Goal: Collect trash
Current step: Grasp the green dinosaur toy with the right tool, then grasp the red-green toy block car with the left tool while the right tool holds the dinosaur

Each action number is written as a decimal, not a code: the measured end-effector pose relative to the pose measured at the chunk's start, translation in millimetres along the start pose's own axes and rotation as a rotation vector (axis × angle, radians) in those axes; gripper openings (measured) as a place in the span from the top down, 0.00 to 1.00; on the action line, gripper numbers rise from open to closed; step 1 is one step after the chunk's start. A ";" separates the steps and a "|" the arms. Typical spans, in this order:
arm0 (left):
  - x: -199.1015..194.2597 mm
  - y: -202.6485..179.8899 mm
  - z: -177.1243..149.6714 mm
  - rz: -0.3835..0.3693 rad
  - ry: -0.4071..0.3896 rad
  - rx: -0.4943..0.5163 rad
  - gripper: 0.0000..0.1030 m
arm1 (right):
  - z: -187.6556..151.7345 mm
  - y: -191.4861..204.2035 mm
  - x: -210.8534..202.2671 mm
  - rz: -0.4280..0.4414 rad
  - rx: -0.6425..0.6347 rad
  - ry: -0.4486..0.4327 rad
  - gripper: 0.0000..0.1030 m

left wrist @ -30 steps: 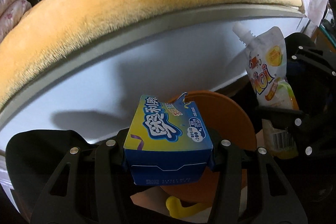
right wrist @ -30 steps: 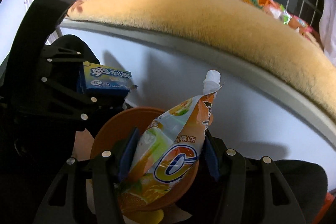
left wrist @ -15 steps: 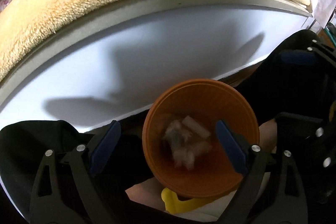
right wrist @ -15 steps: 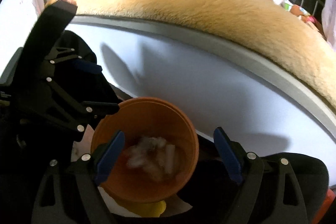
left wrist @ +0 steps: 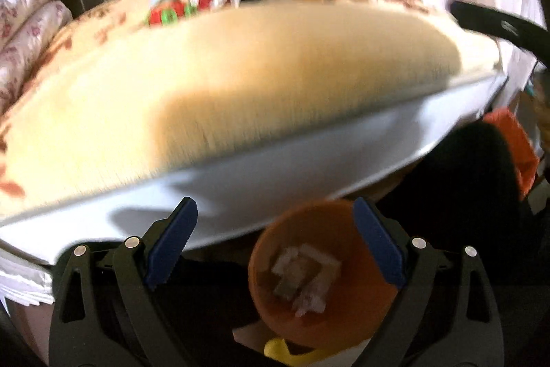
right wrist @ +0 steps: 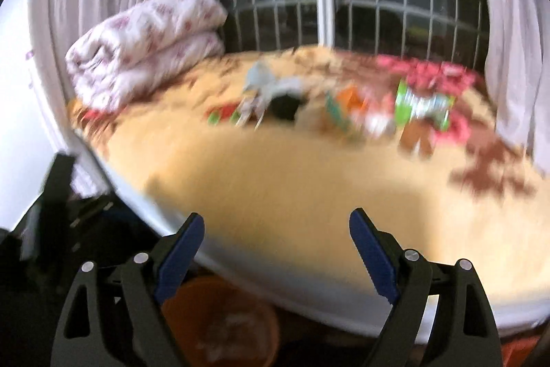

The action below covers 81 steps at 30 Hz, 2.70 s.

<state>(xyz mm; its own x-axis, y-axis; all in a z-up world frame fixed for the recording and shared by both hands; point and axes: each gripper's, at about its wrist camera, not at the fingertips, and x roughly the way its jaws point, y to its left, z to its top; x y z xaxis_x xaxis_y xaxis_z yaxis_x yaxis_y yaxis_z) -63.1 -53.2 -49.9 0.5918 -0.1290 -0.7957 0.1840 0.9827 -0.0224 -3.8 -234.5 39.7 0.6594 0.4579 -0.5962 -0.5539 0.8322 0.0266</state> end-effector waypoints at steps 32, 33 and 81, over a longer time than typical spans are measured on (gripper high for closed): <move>-3.9 38.3 56.7 0.015 -0.082 -0.109 0.13 | 89.5 -64.4 146.9 -0.049 -0.102 0.164 0.67; -5.3 39.5 60.7 0.025 -0.092 -0.100 0.13 | 85.9 -64.3 135.7 -0.027 -0.074 0.142 0.67; 15.0 53.0 100.2 0.204 -0.076 -0.080 0.63 | -19.9 28.9 17.9 0.153 0.214 0.012 0.67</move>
<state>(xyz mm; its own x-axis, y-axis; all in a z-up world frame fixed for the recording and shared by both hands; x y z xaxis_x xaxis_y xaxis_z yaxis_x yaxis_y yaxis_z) 34.1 -16.4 -2.4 0.6682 0.0667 -0.7410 -0.0062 0.9964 0.0840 -18.1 -208.5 13.8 0.5694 0.5809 -0.5816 -0.5259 0.8012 0.2853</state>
